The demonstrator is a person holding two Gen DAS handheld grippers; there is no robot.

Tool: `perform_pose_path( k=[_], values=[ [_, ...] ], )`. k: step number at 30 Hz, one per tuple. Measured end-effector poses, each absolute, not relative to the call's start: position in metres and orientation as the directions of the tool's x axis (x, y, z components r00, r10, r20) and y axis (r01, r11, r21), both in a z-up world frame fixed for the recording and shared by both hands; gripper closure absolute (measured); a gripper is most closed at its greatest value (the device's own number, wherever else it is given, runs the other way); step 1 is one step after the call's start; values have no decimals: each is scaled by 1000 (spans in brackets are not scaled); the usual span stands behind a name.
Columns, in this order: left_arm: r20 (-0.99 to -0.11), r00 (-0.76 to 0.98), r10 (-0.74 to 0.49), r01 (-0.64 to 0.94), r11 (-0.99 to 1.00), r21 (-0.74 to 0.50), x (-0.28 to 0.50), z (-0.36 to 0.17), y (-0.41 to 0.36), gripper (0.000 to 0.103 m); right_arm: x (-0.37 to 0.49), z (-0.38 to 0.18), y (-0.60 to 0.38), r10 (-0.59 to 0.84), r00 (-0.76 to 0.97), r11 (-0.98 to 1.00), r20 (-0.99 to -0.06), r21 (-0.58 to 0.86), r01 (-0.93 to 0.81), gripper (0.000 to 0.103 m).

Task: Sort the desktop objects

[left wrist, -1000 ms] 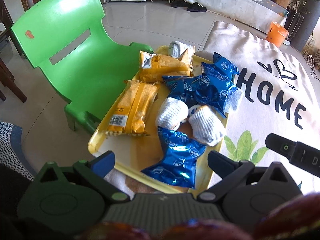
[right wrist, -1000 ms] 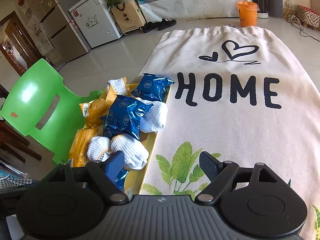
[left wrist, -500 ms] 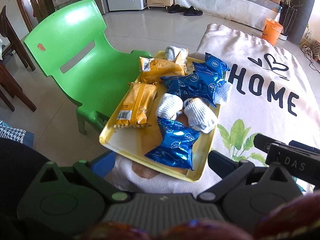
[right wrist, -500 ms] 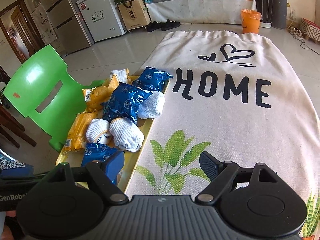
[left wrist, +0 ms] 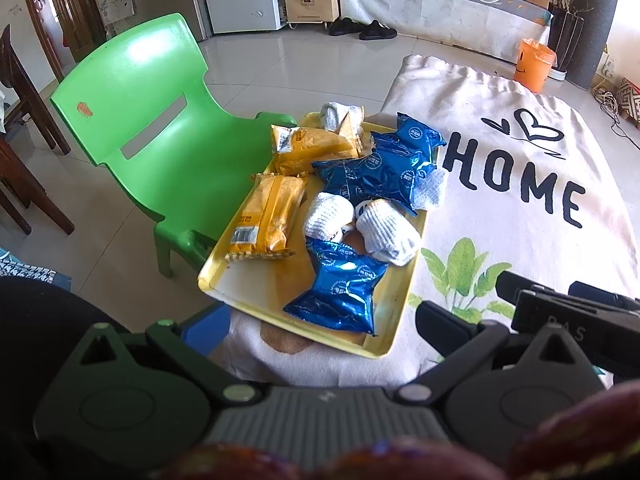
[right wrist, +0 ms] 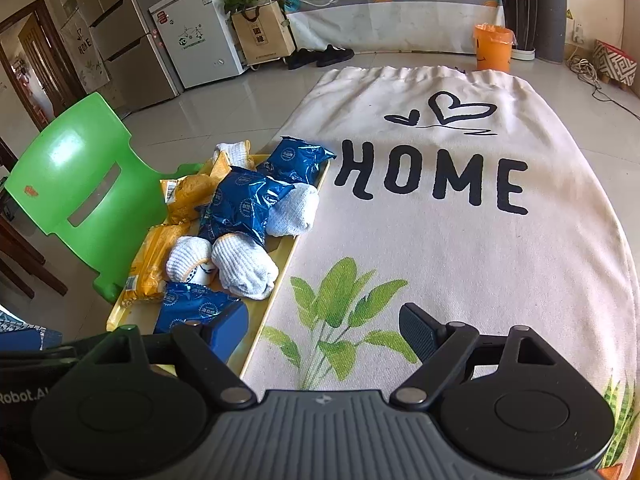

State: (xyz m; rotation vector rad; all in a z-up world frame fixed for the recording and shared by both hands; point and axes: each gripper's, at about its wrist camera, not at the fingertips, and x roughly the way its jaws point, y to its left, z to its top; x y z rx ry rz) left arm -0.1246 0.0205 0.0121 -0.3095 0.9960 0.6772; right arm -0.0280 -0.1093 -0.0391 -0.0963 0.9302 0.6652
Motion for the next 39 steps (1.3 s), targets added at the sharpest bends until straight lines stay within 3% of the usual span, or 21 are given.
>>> perform_pose_path(
  k=[39],
  values=[
    [-864, 337, 375, -651, 755, 75, -121, 3, 19, 1, -26, -38, -111, 504, 407, 790, -762, 216, -573, 20]
  ],
)
